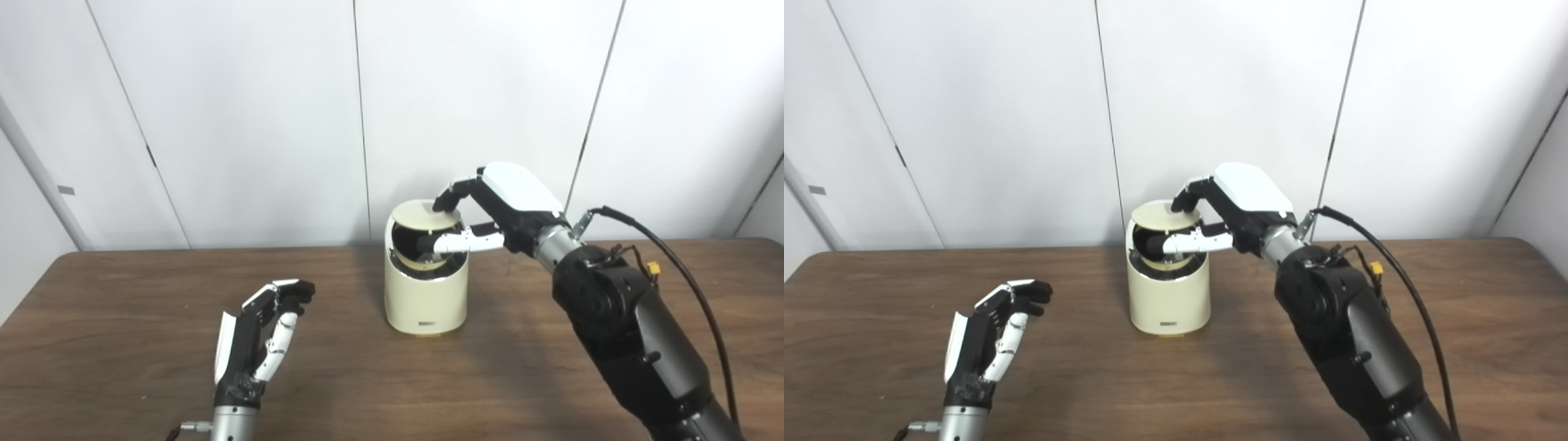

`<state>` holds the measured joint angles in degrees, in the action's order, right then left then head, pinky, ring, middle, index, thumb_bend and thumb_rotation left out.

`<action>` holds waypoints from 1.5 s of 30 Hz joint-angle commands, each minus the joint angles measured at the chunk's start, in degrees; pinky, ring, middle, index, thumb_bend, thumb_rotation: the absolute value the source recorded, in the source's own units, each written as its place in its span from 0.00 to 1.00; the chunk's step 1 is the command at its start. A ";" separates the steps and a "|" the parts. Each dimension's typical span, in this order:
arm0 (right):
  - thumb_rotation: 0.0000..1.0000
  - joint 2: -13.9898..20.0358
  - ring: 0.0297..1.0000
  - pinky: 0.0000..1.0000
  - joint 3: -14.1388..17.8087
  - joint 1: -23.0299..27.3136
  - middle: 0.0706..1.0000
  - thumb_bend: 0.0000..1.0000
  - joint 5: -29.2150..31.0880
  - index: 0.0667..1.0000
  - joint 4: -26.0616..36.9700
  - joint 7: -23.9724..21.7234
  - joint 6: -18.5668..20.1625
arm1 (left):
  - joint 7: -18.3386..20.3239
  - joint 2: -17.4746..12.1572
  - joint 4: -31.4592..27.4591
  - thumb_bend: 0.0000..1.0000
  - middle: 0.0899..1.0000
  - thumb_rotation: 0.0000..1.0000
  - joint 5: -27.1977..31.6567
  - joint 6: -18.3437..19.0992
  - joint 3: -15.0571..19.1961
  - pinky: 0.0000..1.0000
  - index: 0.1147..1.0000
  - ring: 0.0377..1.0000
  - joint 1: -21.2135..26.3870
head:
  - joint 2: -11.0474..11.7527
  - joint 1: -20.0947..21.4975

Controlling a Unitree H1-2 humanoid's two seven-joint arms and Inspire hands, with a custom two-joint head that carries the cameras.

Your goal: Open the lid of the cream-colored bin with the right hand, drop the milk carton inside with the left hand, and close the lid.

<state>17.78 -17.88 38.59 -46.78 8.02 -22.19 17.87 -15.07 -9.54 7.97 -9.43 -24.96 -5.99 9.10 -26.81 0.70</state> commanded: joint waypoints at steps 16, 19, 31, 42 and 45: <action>0.76 0.80 0.77 0.89 -0.48 -2.72 0.67 0.74 -0.68 0.66 3.32 1.02 -2.32 | 2.29 0.59 -0.74 0.38 0.62 0.76 -1.02 -1.92 1.64 0.57 0.61 0.63 -3.04 | -1.26 -0.36; 0.74 1.08 0.78 0.85 -2.01 -4.05 0.73 0.73 -3.30 0.71 2.54 3.26 -4.66 | 2.55 1.03 -0.72 0.36 0.62 0.73 -1.49 -1.81 2.30 0.58 0.61 0.64 -3.11 | -1.22 -0.31; 0.63 2.52 0.87 0.88 -5.48 -8.31 0.83 0.71 -13.26 0.78 0.38 9.20 -11.57 | 2.70 1.33 -0.67 0.36 0.62 0.74 -3.10 -1.87 2.73 0.59 0.62 0.64 -3.04 | -0.93 -0.51; 0.59 2.99 0.92 0.94 -6.82 -9.44 0.88 0.67 -22.97 0.81 -1.14 14.12 -14.85 | 2.96 1.86 -0.41 0.36 0.63 0.73 -3.46 -1.74 3.03 0.59 0.62 0.64 -2.81 | -0.56 -0.39; 0.59 3.38 0.93 0.95 -7.26 -9.45 0.89 0.65 -25.42 0.81 -1.44 15.04 -15.45 | 2.93 2.01 -0.20 0.35 0.63 0.73 -3.64 -1.79 3.07 0.58 0.62 0.64 -2.68 | -0.45 -0.32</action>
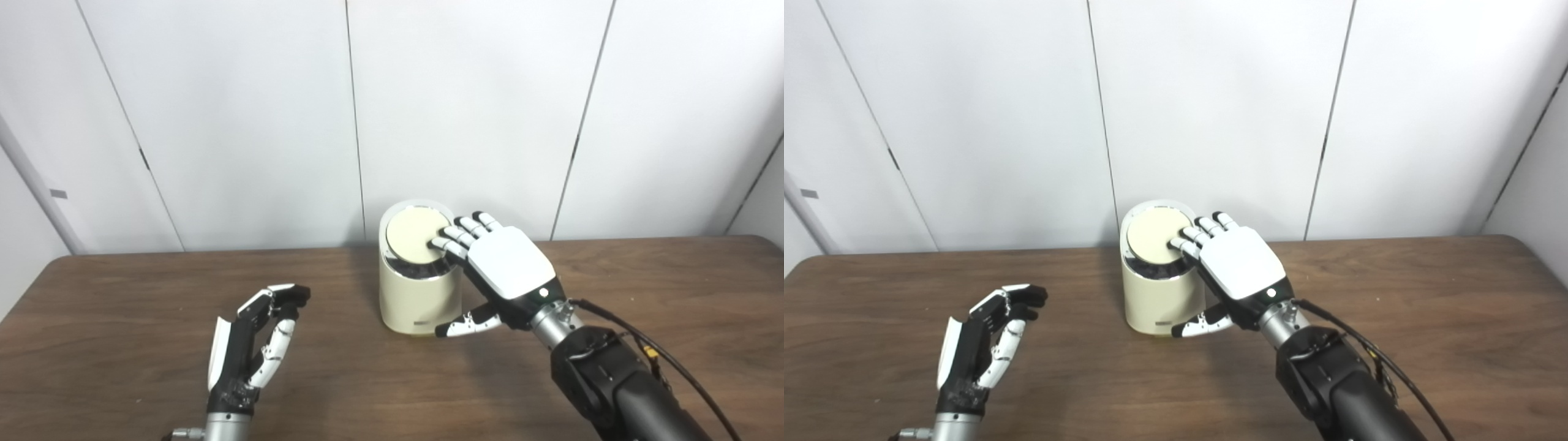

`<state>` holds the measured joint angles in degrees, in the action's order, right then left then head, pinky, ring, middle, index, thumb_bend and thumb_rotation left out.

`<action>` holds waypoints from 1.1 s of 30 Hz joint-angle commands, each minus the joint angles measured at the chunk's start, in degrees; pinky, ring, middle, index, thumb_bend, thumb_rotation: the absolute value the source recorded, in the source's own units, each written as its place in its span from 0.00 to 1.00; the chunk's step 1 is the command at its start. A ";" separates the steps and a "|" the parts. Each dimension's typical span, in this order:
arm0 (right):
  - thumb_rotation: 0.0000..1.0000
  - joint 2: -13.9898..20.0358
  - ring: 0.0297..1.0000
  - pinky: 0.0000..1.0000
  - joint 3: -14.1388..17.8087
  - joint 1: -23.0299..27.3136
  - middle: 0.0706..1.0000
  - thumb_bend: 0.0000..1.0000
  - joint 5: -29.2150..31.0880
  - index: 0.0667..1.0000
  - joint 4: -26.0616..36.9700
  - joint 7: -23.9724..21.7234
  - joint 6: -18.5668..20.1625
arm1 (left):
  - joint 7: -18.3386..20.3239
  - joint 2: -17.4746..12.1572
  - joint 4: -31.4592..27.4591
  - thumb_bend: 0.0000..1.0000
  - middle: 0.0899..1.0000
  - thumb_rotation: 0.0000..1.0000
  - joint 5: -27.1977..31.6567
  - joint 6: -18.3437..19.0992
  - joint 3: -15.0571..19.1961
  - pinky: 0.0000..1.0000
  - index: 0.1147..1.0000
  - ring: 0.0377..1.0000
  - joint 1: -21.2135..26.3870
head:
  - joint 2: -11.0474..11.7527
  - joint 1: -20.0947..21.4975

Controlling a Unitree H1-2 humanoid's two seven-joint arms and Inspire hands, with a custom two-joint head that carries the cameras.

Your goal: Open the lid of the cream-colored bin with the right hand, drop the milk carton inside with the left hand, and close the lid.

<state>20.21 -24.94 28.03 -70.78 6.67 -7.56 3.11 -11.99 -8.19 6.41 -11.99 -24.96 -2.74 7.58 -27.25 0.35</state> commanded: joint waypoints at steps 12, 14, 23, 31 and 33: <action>0.60 0.87 1.00 1.00 -0.95 -0.04 0.98 0.69 -6.73 0.80 -0.12 0.82 -1.79 | -0.09 1.01 1.69 0.37 0.62 0.74 -1.27 -1.75 -0.17 0.57 0.62 0.63 -0.90 | 0.18 0.02; 0.60 0.95 1.00 1.00 -0.80 -0.16 0.99 0.71 -6.34 0.79 -0.04 0.09 -2.00 | -0.28 1.05 1.72 0.36 0.62 0.75 -1.72 -1.78 -0.23 0.57 0.62 0.63 -0.83 | 0.17 0.06; 0.68 0.41 1.00 1.00 -0.16 -0.54 1.00 0.76 -5.88 0.70 0.62 -5.91 -0.61 | 0.14 1.28 2.03 0.36 0.63 0.74 -1.81 -1.77 0.06 0.58 0.62 0.63 -0.66 | 0.16 0.08; 0.66 0.09 1.00 1.00 0.64 -0.69 0.99 0.80 -5.26 0.67 0.99 -6.63 -0.88 | 0.32 1.33 2.14 0.37 0.62 0.75 -1.45 -1.82 0.13 0.58 0.62 0.63 -0.66 | 0.09 0.07; 0.67 0.00 1.00 1.00 0.88 -0.80 0.99 0.80 -4.67 0.69 1.11 -6.22 -0.91 | 0.41 1.44 2.10 0.37 0.63 0.74 -1.31 -1.78 0.21 0.58 0.62 0.64 -0.70 | 0.19 0.07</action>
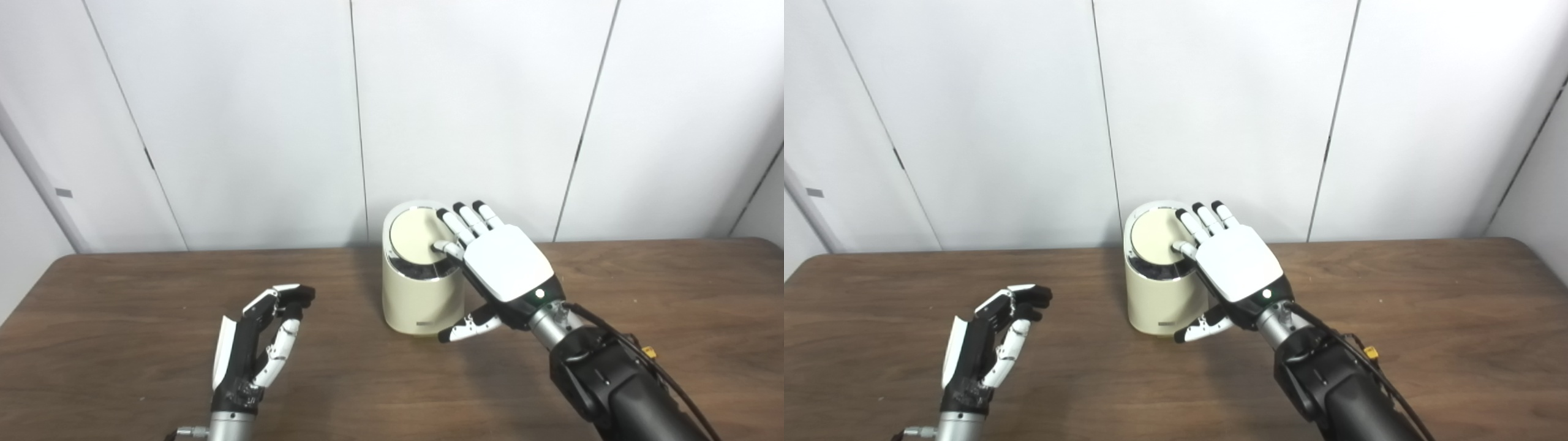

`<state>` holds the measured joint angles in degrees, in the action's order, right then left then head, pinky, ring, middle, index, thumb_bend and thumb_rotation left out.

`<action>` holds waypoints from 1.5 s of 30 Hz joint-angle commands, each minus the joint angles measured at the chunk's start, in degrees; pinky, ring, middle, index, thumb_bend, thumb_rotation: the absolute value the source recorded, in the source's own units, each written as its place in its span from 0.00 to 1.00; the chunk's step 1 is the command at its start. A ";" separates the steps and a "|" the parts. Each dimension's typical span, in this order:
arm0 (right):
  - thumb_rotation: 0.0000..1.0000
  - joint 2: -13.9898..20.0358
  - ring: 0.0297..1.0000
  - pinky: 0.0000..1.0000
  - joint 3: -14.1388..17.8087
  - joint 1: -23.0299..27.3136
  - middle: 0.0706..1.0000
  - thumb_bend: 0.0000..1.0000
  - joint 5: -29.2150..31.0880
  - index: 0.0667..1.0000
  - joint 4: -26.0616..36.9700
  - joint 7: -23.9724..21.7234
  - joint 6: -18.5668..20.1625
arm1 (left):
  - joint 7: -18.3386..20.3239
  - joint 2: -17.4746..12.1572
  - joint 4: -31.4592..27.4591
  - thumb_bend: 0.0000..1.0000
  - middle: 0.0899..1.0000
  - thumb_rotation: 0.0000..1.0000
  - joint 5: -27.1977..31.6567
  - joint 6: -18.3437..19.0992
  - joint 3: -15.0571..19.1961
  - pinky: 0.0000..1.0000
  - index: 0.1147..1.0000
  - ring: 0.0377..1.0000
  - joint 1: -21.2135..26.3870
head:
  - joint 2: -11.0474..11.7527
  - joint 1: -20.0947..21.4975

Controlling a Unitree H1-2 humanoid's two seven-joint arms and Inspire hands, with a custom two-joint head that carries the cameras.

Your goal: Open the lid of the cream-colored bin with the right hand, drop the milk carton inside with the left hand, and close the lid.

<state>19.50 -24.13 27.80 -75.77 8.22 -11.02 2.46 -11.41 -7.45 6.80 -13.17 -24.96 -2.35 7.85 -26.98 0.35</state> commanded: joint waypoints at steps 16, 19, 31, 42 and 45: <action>0.70 -0.96 1.00 1.00 2.01 -1.70 1.00 0.79 3.14 1.00 0.10 -1.00 0.72 | 0.12 0.22 2.07 0.36 0.62 0.73 -0.07 -1.89 -0.34 0.57 0.61 0.63 -0.92 | -0.04 0.23; 0.71 -1.15 1.00 1.00 2.95 -2.01 1.00 0.77 4.04 1.00 0.09 -0.21 0.82 | 0.20 0.07 2.24 0.38 0.62 0.74 -0.11 -1.89 -0.48 0.57 0.62 0.63 -0.95 | 0.03 0.10; 0.69 -2.72 1.00 1.00 12.39 -4.32 1.00 0.69 19.39 1.00 -1.36 9.90 -2.16 | 0.07 0.08 2.01 0.39 0.62 0.74 0.04 -1.92 -0.36 0.58 0.61 0.63 -1.14 | 0.09 -0.07; 0.71 -2.96 1.00 0.95 18.09 -8.81 1.00 0.56 29.87 1.00 -3.26 20.64 -7.44 | -0.63 -0.47 1.91 0.40 0.66 0.75 1.05 -1.90 -1.09 0.60 0.66 0.66 -1.15 | 0.16 -0.07; 0.76 -3.41 0.99 0.95 19.80 -11.23 1.00 0.52 33.42 1.00 -4.68 24.03 -10.50 | -1.21 -0.29 2.19 0.37 0.66 0.75 0.78 -1.89 -0.82 0.59 0.66 0.66 -1.07 | 0.14 0.01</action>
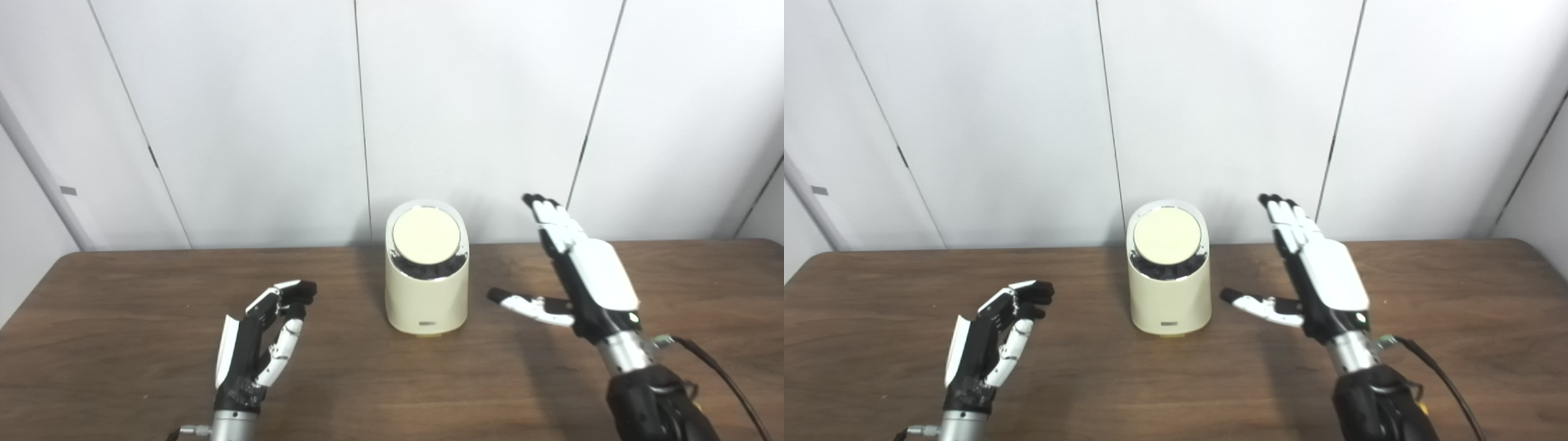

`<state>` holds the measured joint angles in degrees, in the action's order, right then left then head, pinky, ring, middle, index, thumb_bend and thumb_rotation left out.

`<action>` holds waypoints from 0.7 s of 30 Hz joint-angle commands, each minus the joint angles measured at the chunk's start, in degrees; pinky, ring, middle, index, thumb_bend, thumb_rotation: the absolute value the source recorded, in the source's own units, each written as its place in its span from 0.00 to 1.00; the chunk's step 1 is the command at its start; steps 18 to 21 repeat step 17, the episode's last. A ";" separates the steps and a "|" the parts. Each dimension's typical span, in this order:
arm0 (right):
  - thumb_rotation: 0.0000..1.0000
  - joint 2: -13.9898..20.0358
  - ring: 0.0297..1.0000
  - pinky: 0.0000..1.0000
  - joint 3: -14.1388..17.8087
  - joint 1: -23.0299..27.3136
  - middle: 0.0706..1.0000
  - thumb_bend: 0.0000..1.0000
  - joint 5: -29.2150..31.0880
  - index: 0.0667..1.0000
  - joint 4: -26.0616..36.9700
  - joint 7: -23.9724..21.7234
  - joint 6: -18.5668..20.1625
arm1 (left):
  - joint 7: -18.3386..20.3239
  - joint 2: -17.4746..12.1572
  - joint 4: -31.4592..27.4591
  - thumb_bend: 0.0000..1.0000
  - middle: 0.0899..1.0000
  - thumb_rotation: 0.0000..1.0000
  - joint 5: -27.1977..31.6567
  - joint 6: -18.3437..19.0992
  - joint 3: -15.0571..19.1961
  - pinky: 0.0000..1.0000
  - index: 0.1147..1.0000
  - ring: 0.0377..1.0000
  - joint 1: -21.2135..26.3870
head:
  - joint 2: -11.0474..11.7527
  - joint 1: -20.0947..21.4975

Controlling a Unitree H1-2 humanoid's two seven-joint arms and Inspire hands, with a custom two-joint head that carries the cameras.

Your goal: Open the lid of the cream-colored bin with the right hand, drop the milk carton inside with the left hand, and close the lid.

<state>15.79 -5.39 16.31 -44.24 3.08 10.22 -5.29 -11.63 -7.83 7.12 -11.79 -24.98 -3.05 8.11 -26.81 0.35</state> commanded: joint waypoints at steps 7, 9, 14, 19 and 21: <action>0.62 -0.20 0.95 0.80 2.22 -7.56 0.99 0.44 12.29 0.99 0.96 -0.80 -3.55 | -0.27 0.10 1.20 0.37 0.66 0.72 2.72 -1.91 0.01 0.61 0.65 0.66 -1.44 | -0.14 0.28; 0.60 -0.57 0.94 0.78 2.28 -9.41 0.98 0.46 13.21 0.98 0.37 -0.66 -4.05 | -0.35 -0.21 1.35 0.40 0.65 0.73 3.40 -1.93 -0.16 0.61 0.65 0.66 -1.34 | -0.20 0.42; 0.79 -1.27 0.93 0.82 2.55 -12.67 0.98 0.42 15.30 0.99 -1.72 0.95 -7.50 | 0.03 -0.29 1.84 0.47 0.66 0.77 5.71 -1.94 0.15 0.62 0.65 0.67 -1.09 | -0.29 0.59; 0.94 -1.93 0.93 0.85 3.16 -13.37 0.97 0.37 17.34 0.97 -2.51 1.83 -9.70 | 0.49 -0.48 2.05 0.49 0.66 0.79 6.50 -1.94 0.39 0.62 0.65 0.67 -0.95 | -0.42 0.87; 0.94 -1.93 0.93 0.85 3.16 -13.37 0.97 0.37 17.34 0.97 -2.51 1.83 -9.70 | 0.49 -0.48 2.05 0.49 0.66 0.79 6.50 -1.94 0.39 0.62 0.65 0.67 -0.95 | -0.42 0.87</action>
